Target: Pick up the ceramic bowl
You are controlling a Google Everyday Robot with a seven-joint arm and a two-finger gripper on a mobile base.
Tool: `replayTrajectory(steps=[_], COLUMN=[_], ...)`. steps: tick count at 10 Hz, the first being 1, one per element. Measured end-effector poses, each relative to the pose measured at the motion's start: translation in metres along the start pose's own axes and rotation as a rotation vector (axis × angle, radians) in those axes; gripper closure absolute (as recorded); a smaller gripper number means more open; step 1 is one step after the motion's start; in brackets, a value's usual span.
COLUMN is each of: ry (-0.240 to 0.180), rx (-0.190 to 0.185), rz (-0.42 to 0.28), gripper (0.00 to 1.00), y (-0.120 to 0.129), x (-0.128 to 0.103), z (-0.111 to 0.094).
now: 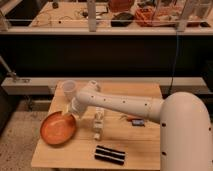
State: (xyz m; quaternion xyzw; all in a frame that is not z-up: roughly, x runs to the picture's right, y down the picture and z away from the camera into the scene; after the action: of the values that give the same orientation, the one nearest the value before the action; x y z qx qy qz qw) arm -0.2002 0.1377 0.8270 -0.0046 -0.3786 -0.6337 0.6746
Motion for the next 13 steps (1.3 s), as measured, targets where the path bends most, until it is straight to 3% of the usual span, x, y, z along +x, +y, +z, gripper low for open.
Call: replayTrajectory(steps=[1, 2, 3, 5, 7, 8, 9, 10, 13], ry=[-0.001, -0.006, -0.012, -0.017, -0.019, -0.02, -0.018, -0.027, -0.036], rx=[0.001, 0.002, 0.002, 0.005, 0.005, 0.009, 0.012, 0.009, 0.007], rz=[-0.002, 0.0, 0.001, -0.002, -0.001, -0.002, 0.0, -0.004, -0.007], gripper=[0.52, 0.53, 0.48, 0.28, 0.2, 0.23, 0.37, 0.4, 0.21], y=[-0.001, 0.001, 0.003, 0.002, 0.003, 0.001, 0.005, 0.004, 0.006], x=[-0.001, -0.001, -0.002, -0.002, -0.002, -0.002, -0.003, -0.003, -0.003], z=[0.0, 0.003, 0.009, 0.013, 0.013, 0.014, 0.015, 0.019, 0.023])
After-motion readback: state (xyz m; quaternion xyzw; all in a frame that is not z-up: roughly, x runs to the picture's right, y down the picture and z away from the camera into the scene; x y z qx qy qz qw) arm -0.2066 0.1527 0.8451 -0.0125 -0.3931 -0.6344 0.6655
